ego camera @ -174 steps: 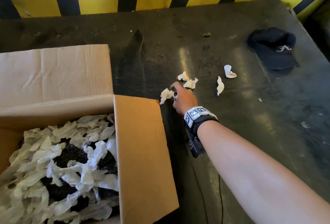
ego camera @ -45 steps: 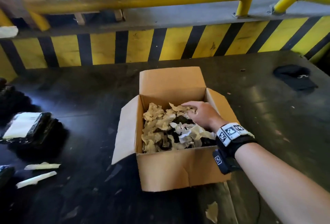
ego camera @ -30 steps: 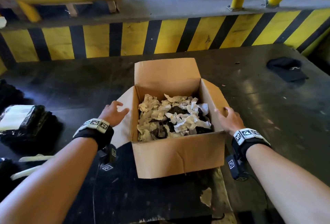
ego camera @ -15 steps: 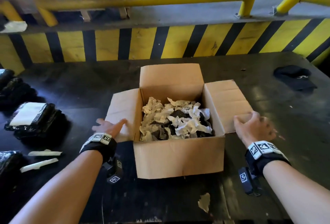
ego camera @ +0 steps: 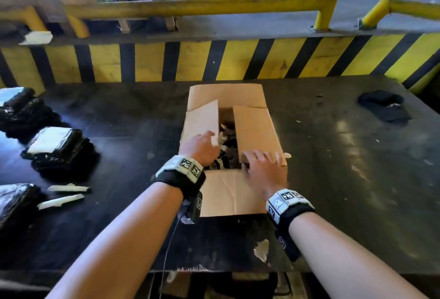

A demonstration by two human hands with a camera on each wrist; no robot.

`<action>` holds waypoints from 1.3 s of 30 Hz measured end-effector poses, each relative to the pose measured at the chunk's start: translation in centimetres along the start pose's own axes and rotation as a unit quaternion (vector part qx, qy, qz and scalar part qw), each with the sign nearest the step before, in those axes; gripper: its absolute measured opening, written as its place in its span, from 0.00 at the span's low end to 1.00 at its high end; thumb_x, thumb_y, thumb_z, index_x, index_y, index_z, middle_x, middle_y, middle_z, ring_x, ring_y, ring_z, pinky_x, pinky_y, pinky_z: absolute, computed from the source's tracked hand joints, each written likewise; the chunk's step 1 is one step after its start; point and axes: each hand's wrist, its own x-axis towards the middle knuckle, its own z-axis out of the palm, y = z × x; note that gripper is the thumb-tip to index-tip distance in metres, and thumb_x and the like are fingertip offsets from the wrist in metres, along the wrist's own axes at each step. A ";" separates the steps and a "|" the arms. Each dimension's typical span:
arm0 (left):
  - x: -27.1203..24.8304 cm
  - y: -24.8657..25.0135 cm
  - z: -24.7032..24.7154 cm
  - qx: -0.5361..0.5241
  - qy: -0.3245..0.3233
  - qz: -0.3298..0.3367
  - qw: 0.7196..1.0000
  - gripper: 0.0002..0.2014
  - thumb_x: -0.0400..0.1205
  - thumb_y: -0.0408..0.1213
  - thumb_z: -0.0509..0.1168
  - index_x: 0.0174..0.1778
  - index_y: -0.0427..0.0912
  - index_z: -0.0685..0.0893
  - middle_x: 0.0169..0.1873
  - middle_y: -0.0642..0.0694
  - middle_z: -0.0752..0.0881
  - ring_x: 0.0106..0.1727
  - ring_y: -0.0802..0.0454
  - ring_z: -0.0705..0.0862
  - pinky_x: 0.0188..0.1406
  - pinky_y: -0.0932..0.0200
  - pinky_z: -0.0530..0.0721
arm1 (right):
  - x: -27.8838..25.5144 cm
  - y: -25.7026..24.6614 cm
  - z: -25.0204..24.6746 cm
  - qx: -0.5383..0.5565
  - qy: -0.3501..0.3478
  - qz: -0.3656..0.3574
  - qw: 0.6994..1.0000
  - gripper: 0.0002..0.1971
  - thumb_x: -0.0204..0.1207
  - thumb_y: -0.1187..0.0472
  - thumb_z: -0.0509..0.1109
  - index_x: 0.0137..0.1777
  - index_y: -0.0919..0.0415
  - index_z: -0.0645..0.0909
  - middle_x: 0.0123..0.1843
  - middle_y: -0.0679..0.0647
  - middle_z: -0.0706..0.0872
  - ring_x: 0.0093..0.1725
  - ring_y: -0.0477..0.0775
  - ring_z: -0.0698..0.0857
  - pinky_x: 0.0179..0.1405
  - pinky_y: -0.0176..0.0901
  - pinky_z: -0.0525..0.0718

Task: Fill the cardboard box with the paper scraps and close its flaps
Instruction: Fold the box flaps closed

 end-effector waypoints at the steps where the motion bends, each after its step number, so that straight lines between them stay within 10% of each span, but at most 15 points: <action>1: -0.4 -0.2 1.6 0.013 -0.040 -0.001 0.999 0.28 0.84 0.54 0.63 0.81 0.54 0.70 0.75 0.41 0.78 0.73 0.39 0.79 0.70 0.44 0.79 | -0.6 0.3 0.5 -0.002 -0.015 0.006 1.000 0.22 0.85 0.47 0.60 0.77 0.48 0.77 0.76 0.50 0.81 0.73 0.60 0.79 0.80 0.67 0.64; 4: -1.7 -1.2 5.0 0.055 -0.089 0.008 0.994 0.33 0.84 0.61 0.61 0.84 0.55 0.65 0.82 0.44 0.69 0.79 0.39 0.73 0.76 0.36 0.74 | -1.9 1.7 1.5 0.001 -0.033 0.018 0.999 0.25 0.84 0.42 0.59 0.79 0.47 0.75 0.79 0.51 0.78 0.77 0.60 0.75 0.79 0.68 0.67; 9: -5.0 -2.4 8.2 0.172 0.005 0.150 0.974 0.62 0.66 0.80 0.64 0.88 0.60 0.39 0.88 0.41 0.47 0.88 0.32 0.50 0.81 0.21 0.54 | -3.1 4.5 2.0 0.022 -0.070 0.049 0.996 0.32 0.84 0.41 0.61 0.87 0.42 0.62 0.90 0.53 0.59 0.89 0.62 0.53 0.82 0.76 0.62; 14: -6.3 -3.1 12.2 0.242 0.001 0.147 0.959 0.77 0.53 0.79 0.74 0.84 0.61 0.25 0.85 0.35 0.27 0.83 0.22 0.30 0.76 0.13 0.40 | -3.7 4.7 2.8 0.049 -0.058 0.045 0.996 0.35 0.82 0.41 0.62 0.88 0.45 0.59 0.92 0.54 0.55 0.90 0.63 0.48 0.82 0.74 0.65; 22: -7.5 -1.6 15.0 0.314 0.058 0.089 0.943 0.78 0.58 0.69 0.81 0.84 0.58 0.25 0.86 0.31 0.34 0.84 0.19 0.37 0.73 0.09 0.40 | -4.0 4.5 3.9 0.072 -0.039 0.051 0.995 0.42 0.75 0.38 0.68 0.87 0.47 0.59 0.92 0.55 0.54 0.91 0.63 0.46 0.83 0.73 0.65; 28: -7.3 -0.9 15.1 0.284 0.089 0.089 0.950 0.53 0.82 0.55 0.66 0.85 0.59 0.28 0.86 0.30 0.50 0.85 0.20 0.50 0.75 0.13 0.51 | -4.4 5.3 3.6 0.069 -0.086 0.024 0.994 0.58 0.63 0.41 0.78 0.90 0.45 0.47 0.93 0.55 0.45 0.91 0.65 0.39 0.83 0.79 0.61; 33: -7.7 -0.8 12.7 0.327 0.025 0.108 0.939 0.78 0.57 0.61 0.84 0.85 0.56 0.27 0.82 0.31 0.53 0.81 0.20 0.54 0.75 0.14 0.55 | -6.8 4.8 3.5 -0.046 -0.138 -0.008 0.989 0.78 0.57 0.38 0.87 0.87 0.43 0.23 0.90 0.62 0.27 0.87 0.75 0.27 0.80 0.88 0.39; 39: -7.1 0.5 7.9 0.340 -0.128 0.099 0.926 0.81 0.51 0.61 0.86 0.84 0.60 0.28 0.84 0.37 0.51 0.83 0.26 0.54 0.75 0.15 0.56 | -6.7 2.3 0.1 -0.156 -0.200 -0.001 0.967 0.76 0.61 0.38 0.87 0.89 0.49 0.26 0.91 0.70 0.35 0.88 0.83 0.39 0.81 0.87 0.44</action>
